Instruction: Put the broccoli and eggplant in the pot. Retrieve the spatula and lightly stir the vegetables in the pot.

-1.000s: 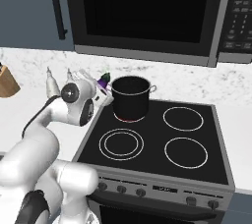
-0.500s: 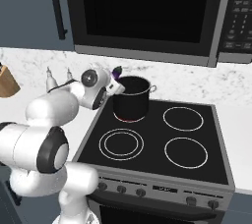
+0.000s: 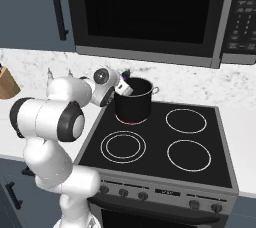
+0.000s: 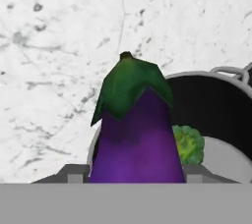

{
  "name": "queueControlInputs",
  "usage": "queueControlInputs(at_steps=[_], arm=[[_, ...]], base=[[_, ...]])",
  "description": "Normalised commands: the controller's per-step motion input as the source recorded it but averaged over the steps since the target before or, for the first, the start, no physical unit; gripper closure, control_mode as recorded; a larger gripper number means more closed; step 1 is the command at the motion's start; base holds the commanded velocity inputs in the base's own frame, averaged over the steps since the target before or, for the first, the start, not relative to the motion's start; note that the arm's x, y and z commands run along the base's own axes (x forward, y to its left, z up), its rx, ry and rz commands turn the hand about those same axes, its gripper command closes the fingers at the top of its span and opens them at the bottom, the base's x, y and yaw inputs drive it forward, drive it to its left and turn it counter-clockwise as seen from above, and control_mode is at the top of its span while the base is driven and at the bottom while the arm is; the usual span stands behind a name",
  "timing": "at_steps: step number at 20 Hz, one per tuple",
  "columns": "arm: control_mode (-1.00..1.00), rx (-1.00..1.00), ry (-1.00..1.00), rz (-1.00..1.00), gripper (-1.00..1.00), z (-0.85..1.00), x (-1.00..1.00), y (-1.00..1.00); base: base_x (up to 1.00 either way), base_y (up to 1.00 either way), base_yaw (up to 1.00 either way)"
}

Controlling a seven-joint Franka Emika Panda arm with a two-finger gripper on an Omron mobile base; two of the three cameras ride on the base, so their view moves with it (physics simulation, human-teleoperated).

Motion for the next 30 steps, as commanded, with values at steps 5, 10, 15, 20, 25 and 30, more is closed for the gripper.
queueControlInputs(at_steps=[5, 10, 15, 20, 25, 30], arm=[[-1.0, 0.0, 0.03, 0.0, 1.0, -0.33, 0.34, -0.17], [-1.0, 0.0, 0.01, 0.0, 1.0, -0.27, 0.24, -0.15], [-1.0, -0.01, 0.0, 0.0, 1.0, -0.18, 0.27, -0.07], [-1.0, -0.01, 0.03, 0.0, 1.0, -0.23, 0.44, -0.11], [-1.0, -0.01, 0.01, 0.0, -1.0, -0.15, 0.04, -0.08], [-1.0, -0.02, 0.0, 0.0, -1.0, -0.04, -0.36, 0.0]], base=[[0.0, 0.0, 0.0], [0.0, 0.0, 0.0], [0.0, 0.0, 0.0], [0.0, 0.0, 0.0], [0.0, 0.0, 0.0], [0.0, 0.0, 0.0]])
